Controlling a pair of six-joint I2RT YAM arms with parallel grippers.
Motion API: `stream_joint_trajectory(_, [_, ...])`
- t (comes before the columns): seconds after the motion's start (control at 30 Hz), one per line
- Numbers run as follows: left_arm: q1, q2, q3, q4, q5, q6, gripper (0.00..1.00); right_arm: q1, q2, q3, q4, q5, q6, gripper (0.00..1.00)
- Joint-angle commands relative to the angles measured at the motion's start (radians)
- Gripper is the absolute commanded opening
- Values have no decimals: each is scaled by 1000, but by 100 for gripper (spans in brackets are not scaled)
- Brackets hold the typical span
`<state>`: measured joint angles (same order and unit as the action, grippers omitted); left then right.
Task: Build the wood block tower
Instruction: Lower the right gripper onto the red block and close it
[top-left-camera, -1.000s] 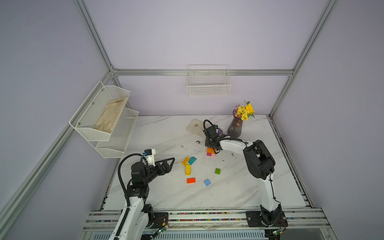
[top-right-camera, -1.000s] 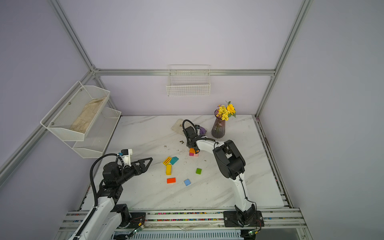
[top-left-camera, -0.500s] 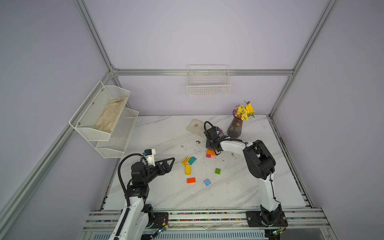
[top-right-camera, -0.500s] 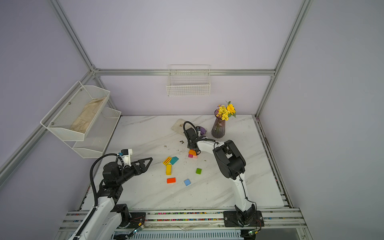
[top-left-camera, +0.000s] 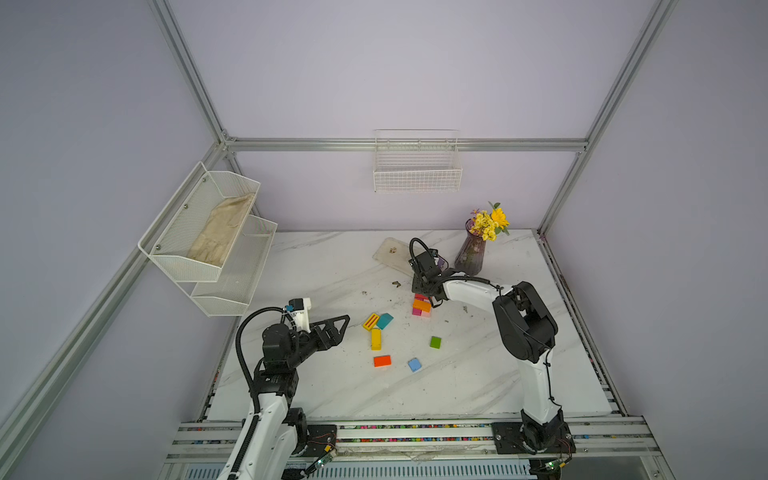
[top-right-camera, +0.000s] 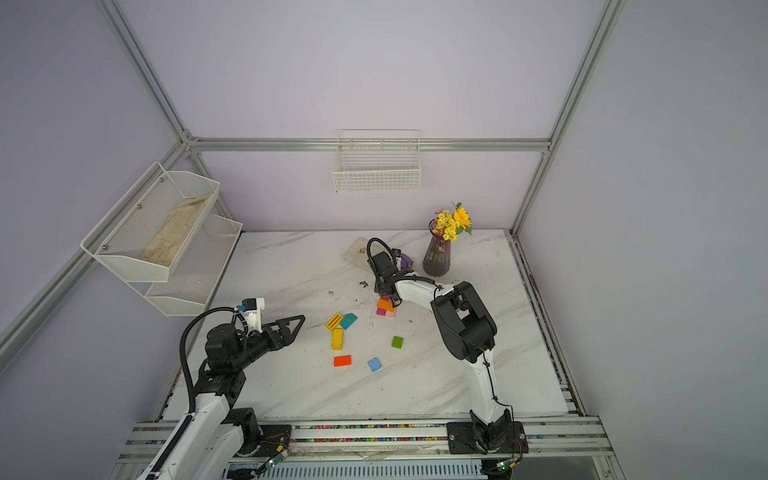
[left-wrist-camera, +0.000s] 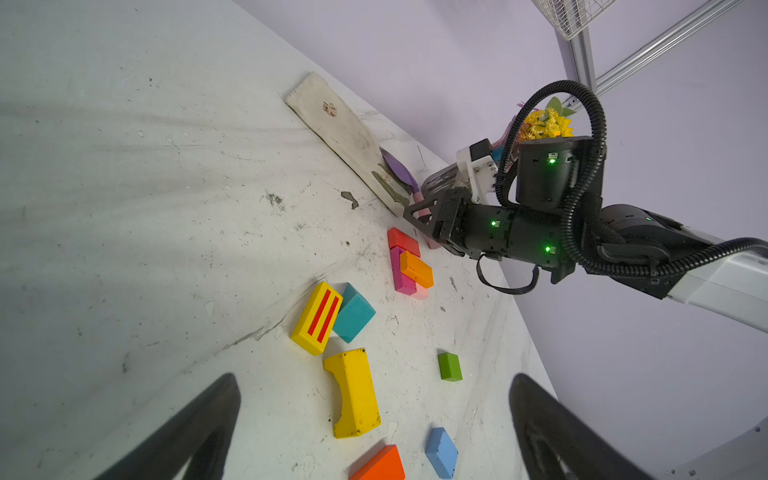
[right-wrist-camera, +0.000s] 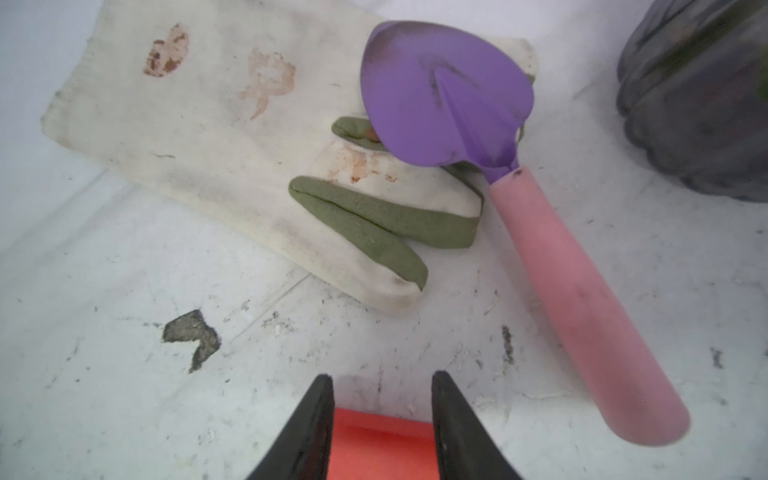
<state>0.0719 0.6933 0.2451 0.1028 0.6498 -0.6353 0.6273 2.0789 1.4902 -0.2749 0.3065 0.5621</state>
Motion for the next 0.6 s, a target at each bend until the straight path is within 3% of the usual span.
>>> stream_joint_trajectory(0.0, [8, -11, -6, 16, 7, 9, 100, 3, -79, -32, -29, 53, -4, 59])
stream_joint_trajectory(0.13, [8, -21, -7, 12, 6, 7, 100, 7, -108, -61, -29, 71, 10, 74])
stream_joint_trajectory(0.33, [8, -35, -13, 10, 4, 7, 100, 13, -44, -17, -94, 77, 27, 88])
stream_joint_trajectory(0.57, [8, -34, -12, 9, 5, 7, 100, 17, 39, 31, -124, 56, 29, 93])
